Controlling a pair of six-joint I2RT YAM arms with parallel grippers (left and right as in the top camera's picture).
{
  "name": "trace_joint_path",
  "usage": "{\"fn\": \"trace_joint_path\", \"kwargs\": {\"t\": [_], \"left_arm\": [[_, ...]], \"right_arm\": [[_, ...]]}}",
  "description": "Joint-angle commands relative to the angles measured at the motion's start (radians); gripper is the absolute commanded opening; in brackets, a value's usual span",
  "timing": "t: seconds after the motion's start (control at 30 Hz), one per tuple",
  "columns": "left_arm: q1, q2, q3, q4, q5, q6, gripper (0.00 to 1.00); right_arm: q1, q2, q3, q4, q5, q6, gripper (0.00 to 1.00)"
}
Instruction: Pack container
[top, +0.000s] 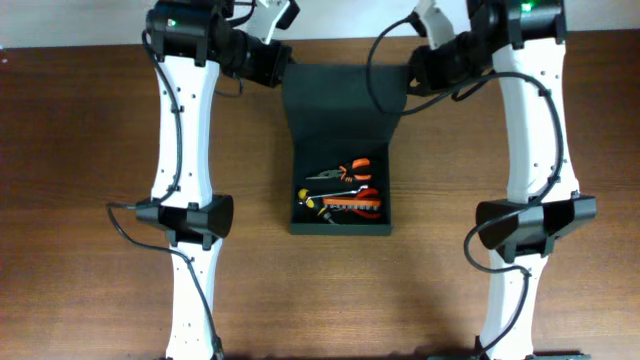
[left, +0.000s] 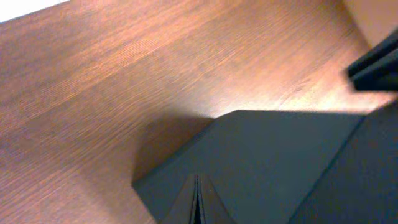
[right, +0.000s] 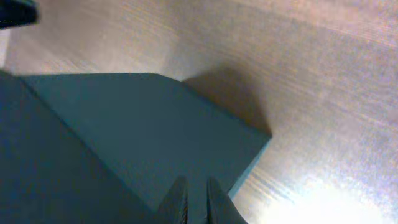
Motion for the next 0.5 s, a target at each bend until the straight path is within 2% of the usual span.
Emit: {"fn": "trace_joint_path", "kwargs": {"t": [0.0, 0.1, 0.17, 0.27, 0.47], "left_arm": [[-0.050, -0.091, -0.002, -0.002, -0.006, -0.073, 0.02], [-0.085, -0.138, -0.036, -0.002, -0.039, -0.104, 0.02], [-0.109, -0.181, -0.080, -0.002, -0.113, -0.104, 0.02], [-0.138, -0.257, -0.182, -0.002, -0.261, -0.103, 0.02], [-0.134, -0.344, -0.347, -0.002, -0.533, -0.103, 0.02]], "right_arm": [[0.034, -0.096, -0.072, -0.007, 0.043, 0.031, 0.10], [0.030, -0.162, -0.157, -0.007, 0.057, 0.032, 0.10], [0.029, -0.216, -0.222, -0.007, 0.102, 0.033, 0.10], [0.029, -0.305, -0.314, -0.007, 0.227, 0.032, 0.11], [0.029, -0.353, -0.337, -0.007, 0.383, 0.066, 0.15]]}}
